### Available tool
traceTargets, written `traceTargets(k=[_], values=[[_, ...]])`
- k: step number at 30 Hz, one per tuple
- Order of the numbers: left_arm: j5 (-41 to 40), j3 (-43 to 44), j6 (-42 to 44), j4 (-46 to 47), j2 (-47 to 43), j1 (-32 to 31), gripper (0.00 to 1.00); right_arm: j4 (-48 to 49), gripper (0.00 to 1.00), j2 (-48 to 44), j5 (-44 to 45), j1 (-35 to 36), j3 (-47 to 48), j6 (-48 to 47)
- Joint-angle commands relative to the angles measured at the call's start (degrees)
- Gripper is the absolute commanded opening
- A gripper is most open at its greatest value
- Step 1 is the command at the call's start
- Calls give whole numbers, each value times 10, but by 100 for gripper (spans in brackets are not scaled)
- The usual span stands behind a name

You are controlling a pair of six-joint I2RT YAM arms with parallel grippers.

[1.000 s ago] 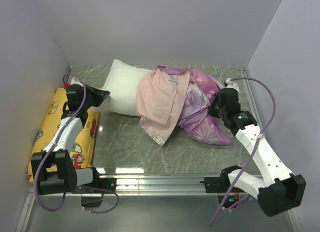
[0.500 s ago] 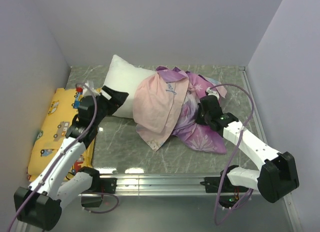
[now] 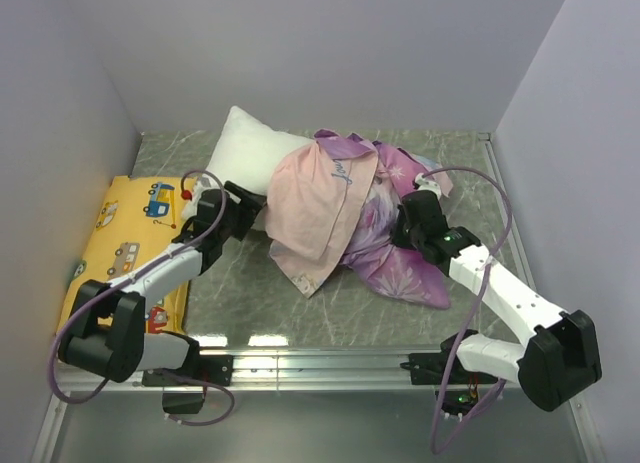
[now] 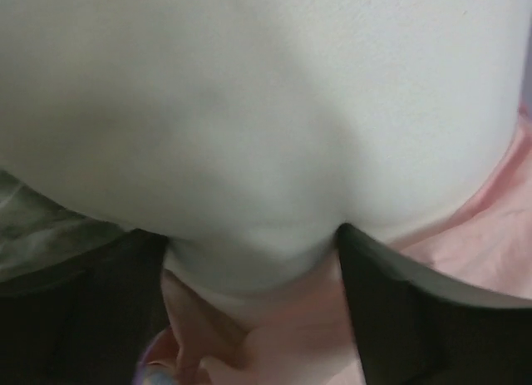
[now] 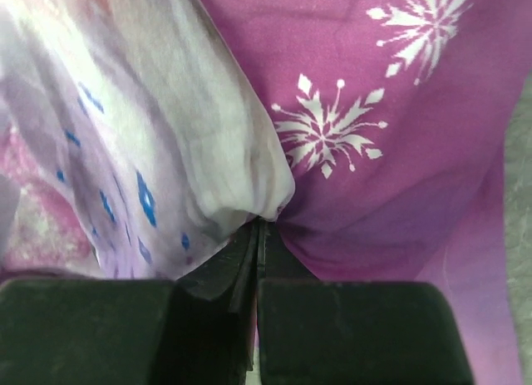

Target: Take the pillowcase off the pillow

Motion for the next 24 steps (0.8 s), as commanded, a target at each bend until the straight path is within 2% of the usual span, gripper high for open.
traceTargets(k=[1, 2, 3, 4, 6, 11, 14, 17, 18, 19, 20, 21, 24], values=[[-41, 42, -18, 64, 17, 13, 77, -28, 0, -26, 27, -7, 4, -7], [-39, 46, -13, 66, 20, 31, 45, -32, 0, -36, 24, -28, 11, -12], [-32, 58, -7, 66, 23, 41, 30, -37, 0, -40, 21, -37, 15, -14], [-19, 70, -2, 50, 32, 64, 1, -49, 0, -52, 15, -50, 19, -15], [-10, 99, 15, 28, 38, 88, 0, -61, 0, -65, 9, -76, 35, -23], [11, 108, 44, 7, 8, 172, 0, -93, 0, -96, -26, -193, 76, -41], [8, 122, 62, -18, 2, 181, 0, -99, 0, -96, -14, -211, 86, -36], [27, 128, 76, -27, -3, 181, 0, -91, 0, -83, -67, -215, 85, -34], [34, 123, 76, -17, -4, 181, 1, -87, 3, -81, -90, -210, 83, -36], [38, 121, 75, -16, -6, 178, 1, -77, 12, -81, -103, -201, 79, -38], [38, 118, 76, -12, -10, 173, 0, -77, 21, -82, -99, -162, 74, -36], [34, 118, 77, -11, -10, 166, 1, -81, 40, -86, -67, -135, 73, -34], [30, 122, 79, -20, -7, 150, 1, -93, 67, -108, -11, -30, 58, -15]])
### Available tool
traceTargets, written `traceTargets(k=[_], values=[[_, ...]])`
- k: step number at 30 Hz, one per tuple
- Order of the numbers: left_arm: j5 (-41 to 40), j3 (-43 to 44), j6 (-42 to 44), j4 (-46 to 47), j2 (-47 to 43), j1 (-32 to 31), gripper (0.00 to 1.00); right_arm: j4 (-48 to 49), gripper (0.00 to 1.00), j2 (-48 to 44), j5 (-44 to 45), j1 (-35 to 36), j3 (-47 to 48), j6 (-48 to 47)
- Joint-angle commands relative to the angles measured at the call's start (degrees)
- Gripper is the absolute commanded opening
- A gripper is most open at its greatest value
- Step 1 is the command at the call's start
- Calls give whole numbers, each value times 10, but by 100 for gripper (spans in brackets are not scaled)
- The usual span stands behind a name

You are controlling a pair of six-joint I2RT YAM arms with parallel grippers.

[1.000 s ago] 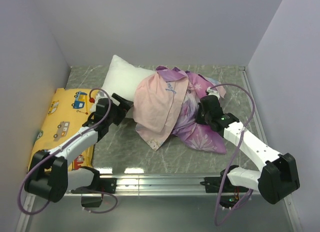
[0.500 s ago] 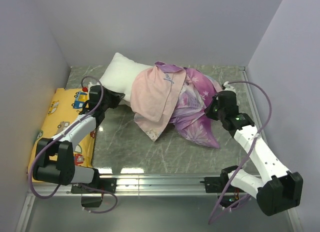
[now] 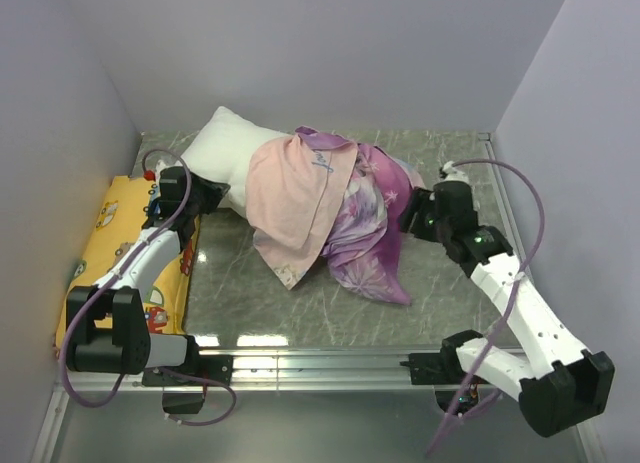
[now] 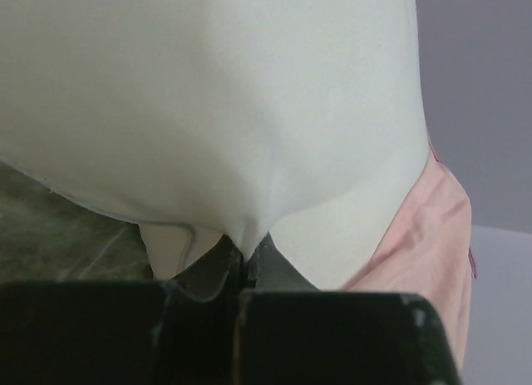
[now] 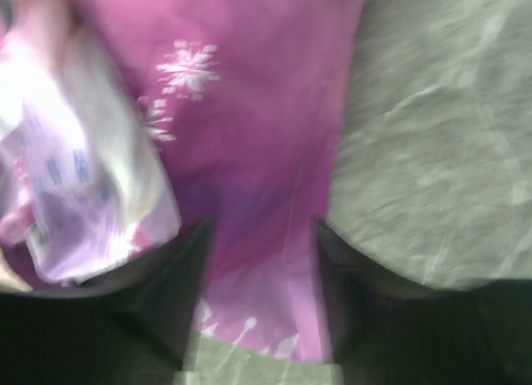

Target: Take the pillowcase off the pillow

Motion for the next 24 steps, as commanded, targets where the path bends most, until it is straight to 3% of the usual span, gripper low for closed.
traceTargets(k=[1, 6, 10, 14, 17, 20, 21, 23, 24], values=[[-48, 24, 18, 27, -22, -3, 1, -10, 70, -44, 77, 105, -14, 5], [-47, 21, 13, 33, -25, -10, 1, 13, 77, -60, 98, 214, -82, 55], [-45, 35, 15, 26, -21, -11, 0, 44, 78, 2, 127, 276, -113, 77], [-52, 64, 28, 6, -14, -10, 0, 56, 78, 41, 142, 284, -127, 74], [-51, 79, 35, -3, -6, -5, 1, 79, 76, 21, 140, 283, -153, 73], [-41, 100, 31, -5, 5, 3, 0, 76, 41, 16, 147, 282, -155, 73], [-41, 105, 31, -6, 7, 5, 0, 71, 19, 16, 158, 282, -153, 73], [-41, 123, 32, -17, 16, 18, 1, 47, 3, 12, 170, 279, -144, 75], [-32, 130, 30, -19, 19, 26, 1, 21, 0, -1, 194, 267, -140, 75]])
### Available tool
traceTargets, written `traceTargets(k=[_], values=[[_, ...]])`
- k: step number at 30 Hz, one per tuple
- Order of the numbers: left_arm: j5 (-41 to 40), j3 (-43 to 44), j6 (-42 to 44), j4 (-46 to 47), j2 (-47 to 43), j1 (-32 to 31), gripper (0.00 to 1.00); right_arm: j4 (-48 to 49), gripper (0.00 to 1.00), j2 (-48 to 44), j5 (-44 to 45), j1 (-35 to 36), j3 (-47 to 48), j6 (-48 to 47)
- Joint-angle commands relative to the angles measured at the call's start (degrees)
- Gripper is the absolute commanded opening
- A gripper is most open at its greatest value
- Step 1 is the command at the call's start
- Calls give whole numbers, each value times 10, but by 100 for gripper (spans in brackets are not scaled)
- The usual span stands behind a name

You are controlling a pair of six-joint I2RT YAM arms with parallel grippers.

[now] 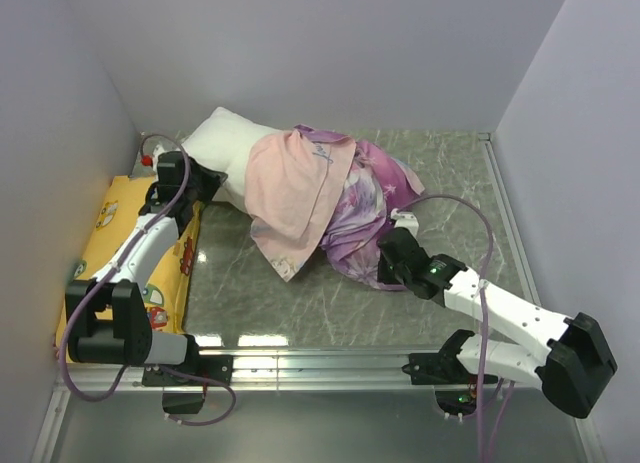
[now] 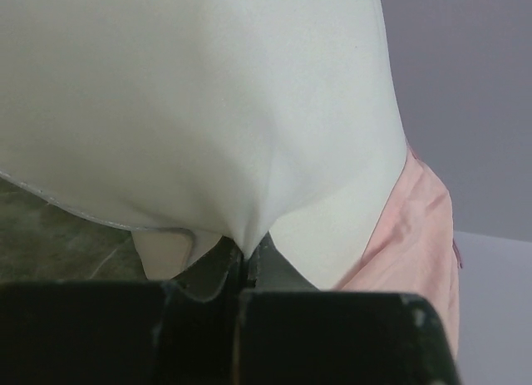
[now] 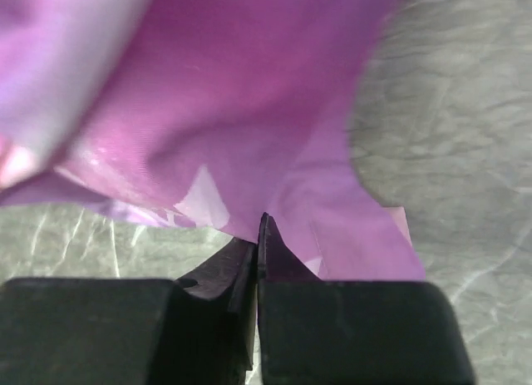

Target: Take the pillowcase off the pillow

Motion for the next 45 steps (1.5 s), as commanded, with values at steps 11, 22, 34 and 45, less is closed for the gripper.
traceTargets(k=[11, 22, 34, 45], values=[[8, 182, 43, -16, 78, 109, 1, -145, 0, -218, 40, -299, 206, -52], [61, 164, 66, 0, 113, 105, 0, -169, 11, -218, -80, -360, 355, -76], [86, 67, 63, 52, 60, 46, 1, -97, 70, -141, -182, -334, 236, -100], [83, 37, 74, 53, 49, 37, 1, 110, 82, 152, -195, -272, 201, -64]])
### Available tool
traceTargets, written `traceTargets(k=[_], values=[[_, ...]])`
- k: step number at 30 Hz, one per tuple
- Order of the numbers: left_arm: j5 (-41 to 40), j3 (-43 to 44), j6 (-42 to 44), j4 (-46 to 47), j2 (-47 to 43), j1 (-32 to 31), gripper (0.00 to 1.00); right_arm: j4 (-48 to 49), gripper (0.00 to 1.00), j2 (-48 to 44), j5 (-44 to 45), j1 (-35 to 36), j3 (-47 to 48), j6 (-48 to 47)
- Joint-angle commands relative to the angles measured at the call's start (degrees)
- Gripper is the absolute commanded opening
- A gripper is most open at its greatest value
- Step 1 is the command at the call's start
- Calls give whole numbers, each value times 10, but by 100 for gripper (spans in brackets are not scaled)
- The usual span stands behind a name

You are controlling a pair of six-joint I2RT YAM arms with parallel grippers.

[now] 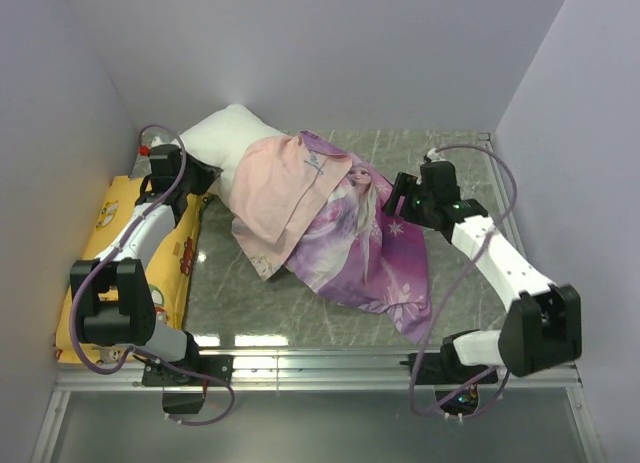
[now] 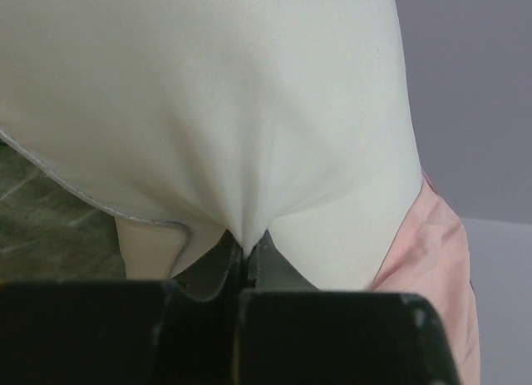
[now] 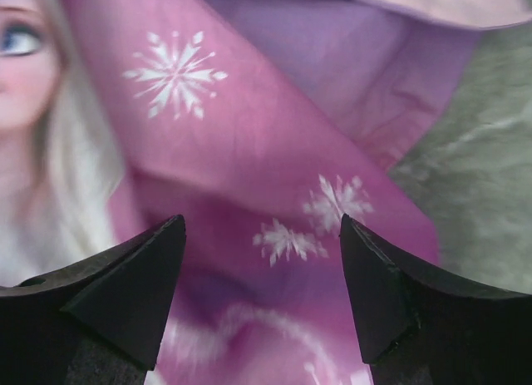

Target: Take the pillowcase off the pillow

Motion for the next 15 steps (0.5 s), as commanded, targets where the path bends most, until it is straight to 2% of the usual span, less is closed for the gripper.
traceTargets(k=[1, 4, 6, 7, 8, 9, 13, 15], values=[[11, -5, 15, 27, -19, -7, 0, 99, 82, 34, -13, 11, 3, 20], [13, -6, 15, 25, -18, -7, 1, 110, 79, 78, -9, 11, 15, 34], [9, -4, 17, 21, -20, -7, 1, 106, 54, 97, -2, 4, 19, 38], [6, 2, 20, 18, -21, -6, 0, 100, 38, 98, 5, 0, 20, 40], [3, 7, 22, 9, -20, -5, 0, 94, 5, 95, 21, -4, 17, 41], [0, 9, 22, 5, -23, 0, 0, 87, 0, 91, 22, -12, 12, 47], [19, 14, 14, 8, -26, 33, 0, 58, 0, 64, 58, -71, 2, 51], [34, 14, 9, 10, -26, 53, 0, 56, 0, 36, 40, -126, -11, 53]])
